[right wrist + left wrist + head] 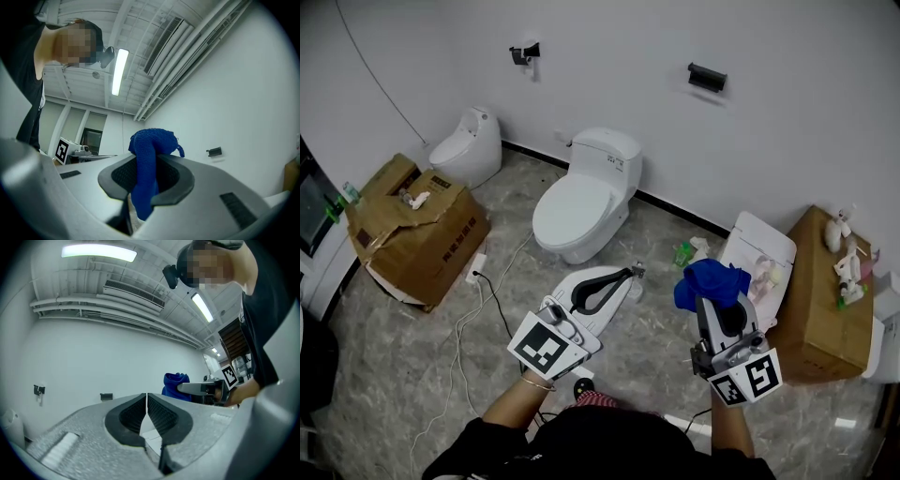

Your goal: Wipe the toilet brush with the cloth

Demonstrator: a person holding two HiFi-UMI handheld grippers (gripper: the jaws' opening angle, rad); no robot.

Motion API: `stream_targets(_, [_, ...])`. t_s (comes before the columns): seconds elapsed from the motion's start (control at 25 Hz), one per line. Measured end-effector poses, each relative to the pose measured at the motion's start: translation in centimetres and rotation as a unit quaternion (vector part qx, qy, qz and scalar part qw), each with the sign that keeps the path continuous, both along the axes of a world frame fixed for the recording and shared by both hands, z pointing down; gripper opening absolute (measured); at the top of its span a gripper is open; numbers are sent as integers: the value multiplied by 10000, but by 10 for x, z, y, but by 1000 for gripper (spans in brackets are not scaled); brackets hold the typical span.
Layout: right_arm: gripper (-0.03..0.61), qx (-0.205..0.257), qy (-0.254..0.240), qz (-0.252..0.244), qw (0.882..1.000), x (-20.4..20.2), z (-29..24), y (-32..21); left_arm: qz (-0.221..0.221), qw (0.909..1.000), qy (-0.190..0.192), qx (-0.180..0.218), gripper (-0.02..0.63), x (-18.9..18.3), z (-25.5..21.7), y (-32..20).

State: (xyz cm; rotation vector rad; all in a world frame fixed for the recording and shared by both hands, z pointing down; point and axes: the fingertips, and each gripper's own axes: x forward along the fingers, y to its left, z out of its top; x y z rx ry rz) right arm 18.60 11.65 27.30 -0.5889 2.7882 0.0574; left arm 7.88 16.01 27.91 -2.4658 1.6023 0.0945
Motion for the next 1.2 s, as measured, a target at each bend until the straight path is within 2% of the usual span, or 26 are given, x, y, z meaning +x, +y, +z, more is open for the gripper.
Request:
stream_targets(0.24, [83, -23, 40, 137, 9999, -31, 3, -1, 215, 9996, 24, 160, 3, -31, -2, -2])
stream_targets(0.4, [81, -16, 54, 241, 9997, -49, 4, -1, 226, 9997, 52, -1, 3, -52, 5, -5])
stream_targets(0.72, [82, -10, 32, 524, 9986, -77, 5, 0, 439, 9990, 49, -22, 3, -85, 8, -6])
stream_targets(1.2, [83, -72, 111, 754, 9971, -96, 13, 6, 622, 9979, 171, -75, 3, -110, 18, -5])
